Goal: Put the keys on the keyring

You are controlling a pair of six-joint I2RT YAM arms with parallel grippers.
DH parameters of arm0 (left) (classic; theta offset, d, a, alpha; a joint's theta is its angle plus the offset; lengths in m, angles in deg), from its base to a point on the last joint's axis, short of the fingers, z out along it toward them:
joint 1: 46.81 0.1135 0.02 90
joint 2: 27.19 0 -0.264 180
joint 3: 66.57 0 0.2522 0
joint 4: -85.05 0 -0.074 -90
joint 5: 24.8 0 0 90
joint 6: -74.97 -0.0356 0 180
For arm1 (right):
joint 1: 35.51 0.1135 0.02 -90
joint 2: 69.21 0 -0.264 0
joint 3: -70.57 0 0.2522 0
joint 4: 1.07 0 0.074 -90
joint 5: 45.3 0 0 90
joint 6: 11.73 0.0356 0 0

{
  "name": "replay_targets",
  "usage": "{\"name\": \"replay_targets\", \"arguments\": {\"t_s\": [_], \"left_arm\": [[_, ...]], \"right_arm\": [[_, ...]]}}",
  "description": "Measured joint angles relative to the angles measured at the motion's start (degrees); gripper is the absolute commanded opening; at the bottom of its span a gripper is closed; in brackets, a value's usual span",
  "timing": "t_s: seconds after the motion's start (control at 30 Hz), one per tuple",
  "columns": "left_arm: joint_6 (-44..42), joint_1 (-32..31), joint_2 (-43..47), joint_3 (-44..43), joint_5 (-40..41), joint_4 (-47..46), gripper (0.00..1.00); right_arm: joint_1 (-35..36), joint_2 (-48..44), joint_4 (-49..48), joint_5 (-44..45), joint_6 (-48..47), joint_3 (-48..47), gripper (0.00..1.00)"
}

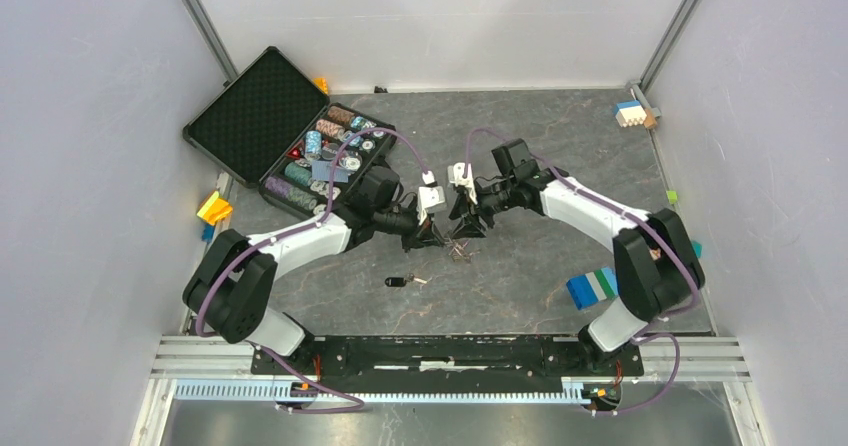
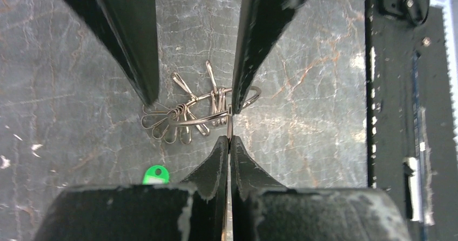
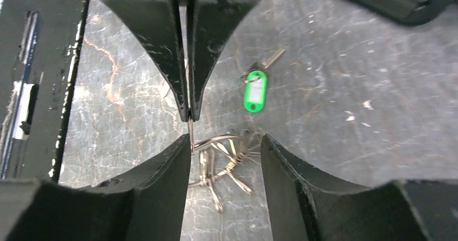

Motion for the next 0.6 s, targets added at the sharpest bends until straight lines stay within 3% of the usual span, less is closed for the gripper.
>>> {"name": "replay_targets", "arguments": {"t_s": [0.37,0.6], "left_arm": [[19.6,0.0,-1.4,-12.2,2.2,8.7,0.02],[28.5,0.0,-2.1,-13.2,2.8,12.0,0.02]], "right_arm": [[0.6,-17.0,-4.8,7.9,1.0,8.0,0.51],[1.4,-21.8,-7.9,11.0,1.9,14.1,0.48]]}}
